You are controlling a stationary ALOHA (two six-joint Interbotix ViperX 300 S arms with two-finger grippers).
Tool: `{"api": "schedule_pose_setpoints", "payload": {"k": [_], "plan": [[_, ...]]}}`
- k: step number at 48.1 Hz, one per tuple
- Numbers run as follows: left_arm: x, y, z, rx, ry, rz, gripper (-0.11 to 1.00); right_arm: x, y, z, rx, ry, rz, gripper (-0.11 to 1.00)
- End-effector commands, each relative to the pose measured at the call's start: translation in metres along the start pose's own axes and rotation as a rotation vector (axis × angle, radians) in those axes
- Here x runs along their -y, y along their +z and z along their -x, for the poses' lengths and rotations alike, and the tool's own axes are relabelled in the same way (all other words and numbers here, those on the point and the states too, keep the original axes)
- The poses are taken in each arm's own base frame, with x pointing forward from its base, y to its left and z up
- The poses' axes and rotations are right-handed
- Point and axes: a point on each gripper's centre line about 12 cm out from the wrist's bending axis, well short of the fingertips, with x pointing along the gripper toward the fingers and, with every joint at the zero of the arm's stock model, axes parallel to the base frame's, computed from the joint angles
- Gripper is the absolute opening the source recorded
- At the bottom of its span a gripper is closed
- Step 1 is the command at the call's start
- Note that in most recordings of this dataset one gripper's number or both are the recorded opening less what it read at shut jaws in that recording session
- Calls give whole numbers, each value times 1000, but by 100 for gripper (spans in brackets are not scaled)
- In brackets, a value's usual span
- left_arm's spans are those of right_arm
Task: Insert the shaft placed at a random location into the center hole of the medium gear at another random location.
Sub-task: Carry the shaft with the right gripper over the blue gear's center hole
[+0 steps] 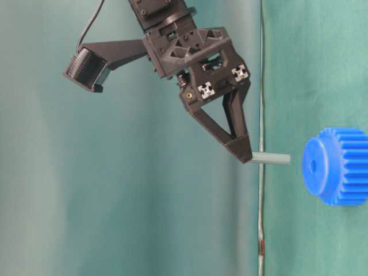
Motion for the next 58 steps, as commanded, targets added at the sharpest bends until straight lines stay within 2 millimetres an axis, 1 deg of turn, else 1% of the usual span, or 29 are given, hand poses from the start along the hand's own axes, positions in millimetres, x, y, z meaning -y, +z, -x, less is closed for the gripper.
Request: {"api": "schedule_pose_setpoints", "payload": {"k": [1,12,24,32,41,46,58], "plan": [[0,8,-3,20,-2,0,0,0,14,0,48,-2,6,13],[0,8,-3,20,-2,2,0,0,-4,-13,11,-3,2,13],[0,8,-3,18,-2,0,0,1,-13,-17,6,-8,-6,13],[0,8,-3,18,-2,0,0,1,-9,-15,14,-8,-6,13],[0,8,-3,20,-2,0,0,1,12,-2,63,-5,7,13],[0,9,-3,21,-1,0,0,0,20,4,81,-3,8,13],[0,8,-3,20,-2,0,0,-3,18,0,78,2,8,13]]}}
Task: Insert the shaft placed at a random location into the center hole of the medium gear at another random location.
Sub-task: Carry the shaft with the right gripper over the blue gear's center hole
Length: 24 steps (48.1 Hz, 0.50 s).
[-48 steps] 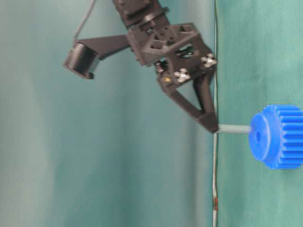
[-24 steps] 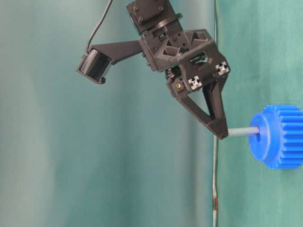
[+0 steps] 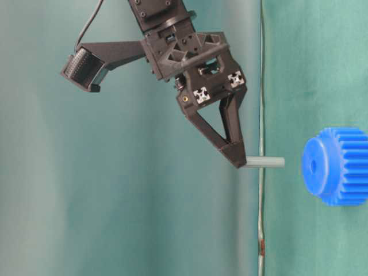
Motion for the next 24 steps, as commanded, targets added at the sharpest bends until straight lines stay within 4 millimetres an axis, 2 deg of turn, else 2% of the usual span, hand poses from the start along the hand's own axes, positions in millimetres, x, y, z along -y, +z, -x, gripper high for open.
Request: {"api": "schedule_pose_setpoints", "payload": {"k": [1,16,24], "plan": [[0,9,-3,21,-3,-2,0,-3,12,0,35,6,14,13],[0,8,-2,20,-2,-2,0,-3,-9,-22,-23,5,7,13],[0,9,-3,20,-2,-2,0,-3,-11,-23,-28,4,6,13]]}}
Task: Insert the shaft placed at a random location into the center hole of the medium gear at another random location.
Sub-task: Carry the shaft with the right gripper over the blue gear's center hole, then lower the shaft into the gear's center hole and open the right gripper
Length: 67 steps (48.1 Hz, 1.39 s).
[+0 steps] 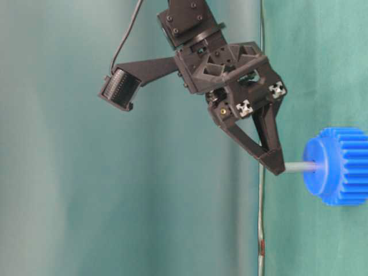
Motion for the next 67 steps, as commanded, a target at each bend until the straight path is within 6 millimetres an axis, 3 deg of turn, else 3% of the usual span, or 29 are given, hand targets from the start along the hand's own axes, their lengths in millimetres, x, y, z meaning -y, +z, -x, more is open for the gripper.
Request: {"api": "schedule_pose_setpoints", "payload": {"k": [1,20,36,67], "plan": [[0,8,-2,18,-1,-2,0,-1,16,0,46,1,4,13],[0,9,-3,20,-2,-2,0,-2,10,-1,28,3,2,13],[0,9,-3,20,-2,-2,0,-2,-16,-20,-38,3,1,13],[0,9,-3,20,-2,-2,0,-2,-22,-19,-78,3,0,13]]}}
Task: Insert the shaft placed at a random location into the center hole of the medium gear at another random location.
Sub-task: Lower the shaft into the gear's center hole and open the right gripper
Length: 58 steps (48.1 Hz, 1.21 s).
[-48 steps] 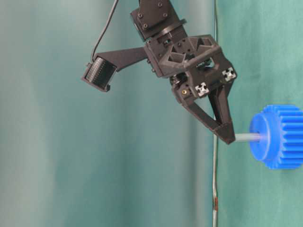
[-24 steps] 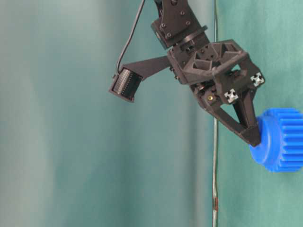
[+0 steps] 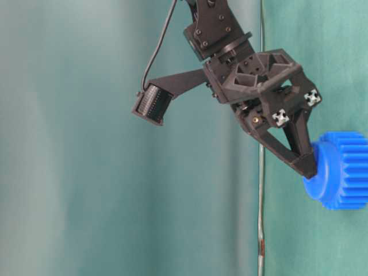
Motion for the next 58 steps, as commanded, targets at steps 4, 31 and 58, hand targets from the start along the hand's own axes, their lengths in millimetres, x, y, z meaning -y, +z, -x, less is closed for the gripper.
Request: {"api": "schedule_pose_setpoints", "payload": {"k": [4,31,58], "plan": [[0,8,-2,17,-1,-3,0,-2,4,0,-3,4,4,13],[0,9,-3,20,-2,-3,0,-1,1,10,-13,-5,-19,84],[0,9,-3,20,-2,-3,0,-2,66,70,164,8,12,83]]}}
